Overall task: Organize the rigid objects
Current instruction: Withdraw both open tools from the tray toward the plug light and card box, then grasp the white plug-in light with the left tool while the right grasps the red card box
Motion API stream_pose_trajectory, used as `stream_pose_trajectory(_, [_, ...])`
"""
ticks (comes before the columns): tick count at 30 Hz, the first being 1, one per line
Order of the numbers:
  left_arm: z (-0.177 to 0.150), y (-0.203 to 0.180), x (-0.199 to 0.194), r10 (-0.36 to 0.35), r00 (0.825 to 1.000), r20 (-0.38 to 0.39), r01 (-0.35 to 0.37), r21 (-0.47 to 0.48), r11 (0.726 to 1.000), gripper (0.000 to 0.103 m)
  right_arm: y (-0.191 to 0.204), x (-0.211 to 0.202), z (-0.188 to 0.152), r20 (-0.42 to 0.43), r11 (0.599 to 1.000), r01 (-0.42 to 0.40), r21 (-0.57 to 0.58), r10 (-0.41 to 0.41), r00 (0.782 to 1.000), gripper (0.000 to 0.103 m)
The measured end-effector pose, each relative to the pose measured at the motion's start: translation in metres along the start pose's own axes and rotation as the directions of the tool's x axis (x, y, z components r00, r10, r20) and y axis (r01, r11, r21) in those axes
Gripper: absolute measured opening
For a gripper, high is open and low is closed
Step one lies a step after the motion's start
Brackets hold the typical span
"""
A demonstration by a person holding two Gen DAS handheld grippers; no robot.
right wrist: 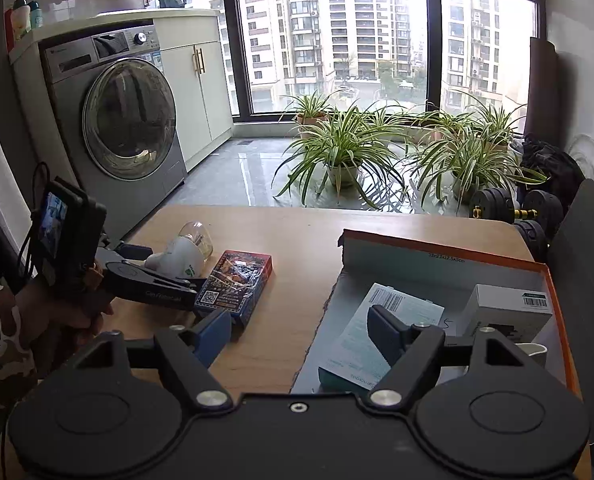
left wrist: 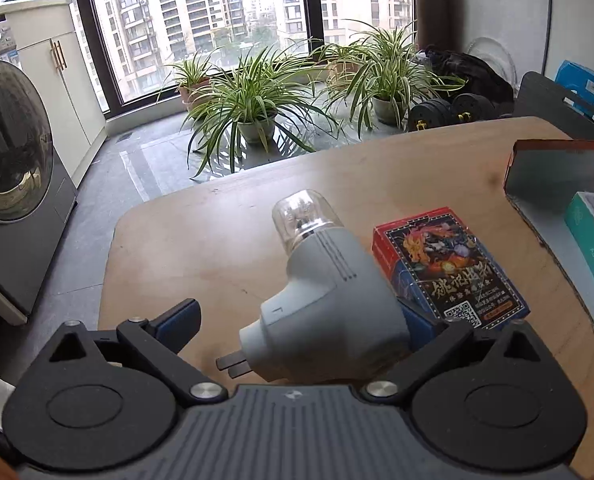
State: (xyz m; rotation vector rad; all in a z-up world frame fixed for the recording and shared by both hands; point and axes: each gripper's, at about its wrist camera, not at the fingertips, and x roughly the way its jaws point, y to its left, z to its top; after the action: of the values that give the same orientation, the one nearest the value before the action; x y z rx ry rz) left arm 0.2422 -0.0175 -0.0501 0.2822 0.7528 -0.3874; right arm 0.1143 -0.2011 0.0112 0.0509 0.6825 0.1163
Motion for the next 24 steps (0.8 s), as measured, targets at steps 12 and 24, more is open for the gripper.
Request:
stream_pose_trajectory(12, [-0.012, 0.004, -0.027, -0.046, 0.997, 0.064, 0.054, -0.124, 0.991, 0.073, 0.017, 0.026, 0.001, -0.046, 0.999, -0.036, 0.012, 0.037, 0.998, 0.089])
stream_pose_trajectory(24, [-0.040, 0.017, -0.109, -0.044, 0.989, 0.138, 0.090, -0.352, 0.932, 0.072, 0.061, 0.100, 0.019, -0.170, 0.998, -0.055, 0.008, 0.055, 0.984, 0.089])
